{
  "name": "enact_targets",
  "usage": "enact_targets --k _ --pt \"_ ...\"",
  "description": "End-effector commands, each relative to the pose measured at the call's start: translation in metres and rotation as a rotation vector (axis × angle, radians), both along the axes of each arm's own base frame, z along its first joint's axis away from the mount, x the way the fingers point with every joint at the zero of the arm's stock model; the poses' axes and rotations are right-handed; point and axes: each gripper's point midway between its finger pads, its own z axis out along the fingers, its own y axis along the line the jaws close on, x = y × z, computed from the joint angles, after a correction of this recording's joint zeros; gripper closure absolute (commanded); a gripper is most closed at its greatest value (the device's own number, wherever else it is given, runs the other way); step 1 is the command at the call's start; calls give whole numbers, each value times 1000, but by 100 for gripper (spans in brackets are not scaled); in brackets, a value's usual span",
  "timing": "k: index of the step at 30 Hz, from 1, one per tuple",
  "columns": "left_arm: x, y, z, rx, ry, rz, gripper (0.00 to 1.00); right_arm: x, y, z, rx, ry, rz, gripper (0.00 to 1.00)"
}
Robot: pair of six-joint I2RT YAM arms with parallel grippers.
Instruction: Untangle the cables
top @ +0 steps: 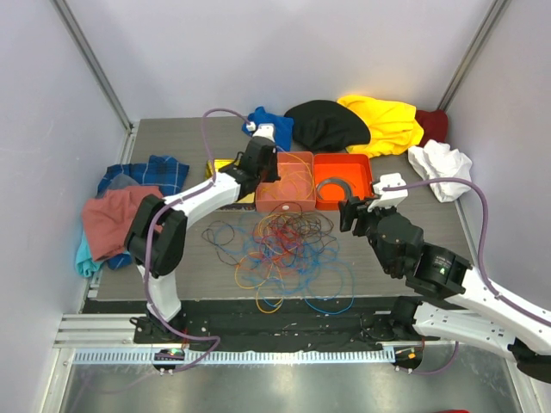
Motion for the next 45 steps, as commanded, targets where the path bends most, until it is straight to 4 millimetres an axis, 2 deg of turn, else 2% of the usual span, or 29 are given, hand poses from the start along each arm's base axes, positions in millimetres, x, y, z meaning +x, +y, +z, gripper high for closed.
enact_targets --k 1,2,3,10,14,17,19,20,24,25,29,31,32,33,38,41,43,45 --pt "-2 -25 -9 -40 15 -62 100 3 2 -1 18 2 -13 32" --pt "2 -29 -6 -53 9 -66 100 2 3 -1 22 2 -12 32" --pt "4 -33 -16 -53 28 -75 100 2 2 0 22 2 -12 32" --pt "12 -43 -46 -35 79 -87 100 3 1 0 18 0 -16 32" --pt "17 -41 -46 -6 75 -84 100 3 4 -1 12 4 -11 32" --pt "20 -34 -29 -5 40 -67 100 4 4 -2 8 5 -11 32" --pt "20 -30 -20 9 21 -63 91 4 3 -1 10 3 -17 32" --pt "19 -28 -9 6 4 -61 81 4 4 -1 9 5 -17 32" --pt "16 -23 12 9 -25 -61 62 5 7 -2 7 5 -11 32" --pt "15 -22 16 10 -30 -61 53 6 7 -1 8 5 -12 32" --pt "8 -12 35 25 -48 -53 36 5 7 0 11 2 -8 32" --pt "4 -9 40 29 -54 -54 5 5 7 -1 10 5 -8 32" --pt "1 -6 40 35 -49 -56 4 5 7 0 12 3 -9 32" --pt "-2 -4 48 30 -61 -57 4 5 7 0 14 3 -8 32" --pt "-11 9 48 42 -66 -27 4 6 9 0 19 4 -4 32" --pt "-18 18 62 25 -97 -1 6 5 9 2 24 2 0 32" --pt "-29 27 75 -2 -116 14 6 4 6 3 29 -3 -7 32" --pt "-45 36 68 -9 -84 32 6 3 4 -2 32 2 -10 32"
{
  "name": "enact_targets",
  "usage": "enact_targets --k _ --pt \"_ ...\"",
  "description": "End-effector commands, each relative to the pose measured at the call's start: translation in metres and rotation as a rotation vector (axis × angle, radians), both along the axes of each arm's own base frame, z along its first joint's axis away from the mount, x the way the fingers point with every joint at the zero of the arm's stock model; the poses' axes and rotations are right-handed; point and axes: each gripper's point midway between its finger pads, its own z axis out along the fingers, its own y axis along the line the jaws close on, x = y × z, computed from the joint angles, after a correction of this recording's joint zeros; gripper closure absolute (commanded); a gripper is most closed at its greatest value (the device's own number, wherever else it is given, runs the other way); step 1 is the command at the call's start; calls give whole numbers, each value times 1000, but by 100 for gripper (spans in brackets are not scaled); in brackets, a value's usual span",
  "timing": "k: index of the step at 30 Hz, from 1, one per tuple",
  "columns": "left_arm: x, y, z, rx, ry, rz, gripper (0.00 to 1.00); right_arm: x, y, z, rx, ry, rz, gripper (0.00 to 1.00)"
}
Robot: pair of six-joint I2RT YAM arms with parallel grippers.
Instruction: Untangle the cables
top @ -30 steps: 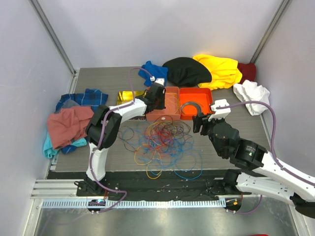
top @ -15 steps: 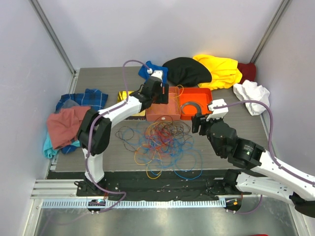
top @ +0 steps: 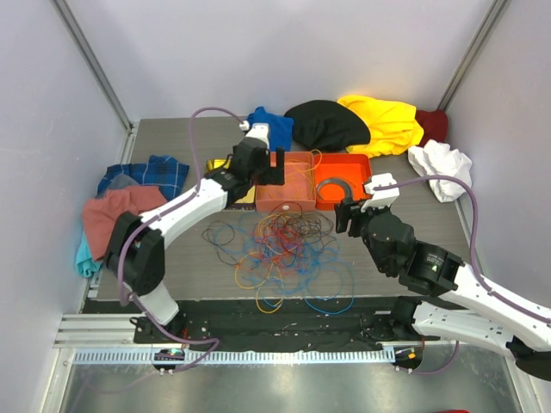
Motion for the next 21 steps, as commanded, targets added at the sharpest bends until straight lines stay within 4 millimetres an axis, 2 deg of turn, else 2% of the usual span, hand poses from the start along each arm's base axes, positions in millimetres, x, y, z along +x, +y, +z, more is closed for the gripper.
enact_targets --k 1,2,3,4,6,7,8,9,10,12,14,16,17,19,20,21 --pt "-26 27 39 -68 -53 63 6 0 -3 7 66 -21 -18 32" --pt "-34 30 38 -82 -40 71 7 0 -5 5 72 -20 -27 32" --pt "-43 31 36 -92 -22 64 7 0 -5 -6 59 -7 -33 32" --pt "-64 34 27 -114 29 42 7 0 -6 -10 66 -1 -42 32" --pt "-89 32 17 -116 63 19 10 2 -9 -21 64 5 -77 33" --pt "-104 40 12 -127 66 47 10 2 -10 -23 72 6 -85 33" --pt "-114 42 5 -125 68 62 8 3 -10 -21 86 -3 -95 32" --pt "-129 35 3 -138 65 53 7 4 -11 -25 82 -2 -102 33" --pt "-139 43 -5 -156 67 95 5 4 -9 -23 103 -10 -101 32" --pt "-154 39 -11 -184 87 90 0 4 -1 -26 112 -2 -69 32" --pt "-167 40 -25 -191 157 89 0 5 7 -29 107 13 -42 32" --pt "-176 37 -31 -184 198 59 0 5 18 -40 75 57 -7 32" --pt "-184 36 -34 -171 211 47 0 4 22 -39 90 70 -4 32" --pt "-192 33 -35 -172 210 22 0 5 28 -54 67 116 0 32" --pt "-201 32 -43 -164 219 6 0 4 30 -61 61 134 3 32" --pt "-203 31 -36 -192 198 -7 0 3 33 -66 80 153 5 32"
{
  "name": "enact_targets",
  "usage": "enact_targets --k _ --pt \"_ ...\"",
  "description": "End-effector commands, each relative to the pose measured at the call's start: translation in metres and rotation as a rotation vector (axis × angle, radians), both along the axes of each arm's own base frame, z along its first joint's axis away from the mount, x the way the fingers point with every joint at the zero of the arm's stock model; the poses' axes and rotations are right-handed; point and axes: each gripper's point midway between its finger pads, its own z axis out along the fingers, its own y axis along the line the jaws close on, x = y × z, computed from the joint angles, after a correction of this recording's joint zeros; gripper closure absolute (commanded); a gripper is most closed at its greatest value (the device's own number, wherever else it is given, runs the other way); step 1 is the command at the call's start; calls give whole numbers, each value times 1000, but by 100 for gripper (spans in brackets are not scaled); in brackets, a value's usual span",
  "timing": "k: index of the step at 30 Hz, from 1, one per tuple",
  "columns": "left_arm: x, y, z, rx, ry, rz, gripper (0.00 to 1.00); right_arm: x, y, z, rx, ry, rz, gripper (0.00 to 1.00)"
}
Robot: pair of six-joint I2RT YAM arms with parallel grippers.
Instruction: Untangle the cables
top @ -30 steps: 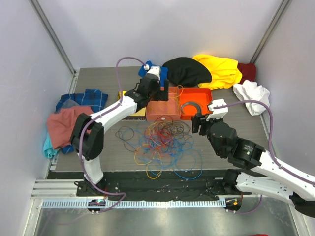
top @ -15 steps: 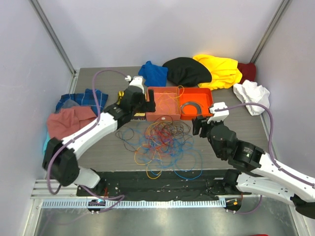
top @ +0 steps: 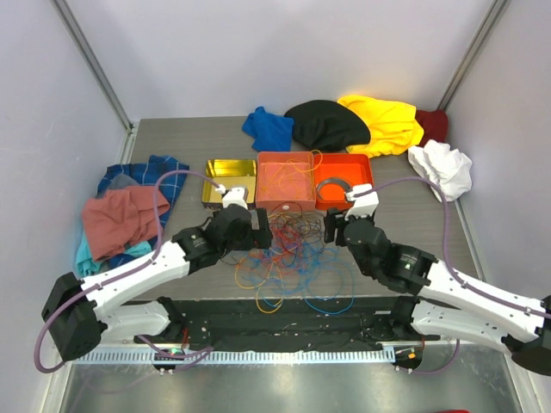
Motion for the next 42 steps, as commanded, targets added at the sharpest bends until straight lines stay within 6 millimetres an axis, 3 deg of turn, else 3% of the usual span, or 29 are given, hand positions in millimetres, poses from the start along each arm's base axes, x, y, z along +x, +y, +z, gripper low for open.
enact_targets --k 1,4,5,10,11,13,17,19,21,24,26,29,34,37,42 --pt "-22 -6 6 -76 -13 -32 0 -1 18 -5 93 56 17 32" --pt "-32 -5 0 -130 -7 -47 8 -4 21 -18 124 85 17 32" --pt "-34 -4 -4 -136 -4 -45 17 -7 23 -24 127 100 31 33" --pt "-40 -3 -39 -153 27 -45 44 -8 30 -37 124 133 49 35" --pt "-40 -6 -40 -160 29 -52 53 -9 32 -36 124 137 55 35" --pt "-40 -14 -37 -182 24 -91 61 -9 32 -36 120 141 59 36" --pt "-41 -30 -26 -194 -15 -185 61 -10 23 -49 88 161 21 36" --pt "-42 -39 -22 -183 -27 -229 55 -11 14 -58 84 175 -28 36" --pt "-47 -60 -13 -176 -43 -329 52 -13 11 -65 124 190 -56 36" --pt "-59 -97 -3 -123 -85 -471 48 -14 1 -53 208 146 -94 36" --pt "-72 -119 -7 -67 -104 -567 48 -12 -9 -34 263 87 -124 36" --pt "-70 -149 -15 -26 -93 -616 48 -11 -18 -11 291 31 -137 36" --pt "-65 -184 -41 -34 -50 -646 49 -10 -28 8 246 4 -153 36" --pt "-62 -195 -54 -23 -21 -645 51 -10 -32 17 243 -14 -158 36" --pt "-52 -195 -70 15 -12 -587 51 -13 -42 22 246 -32 -170 36"
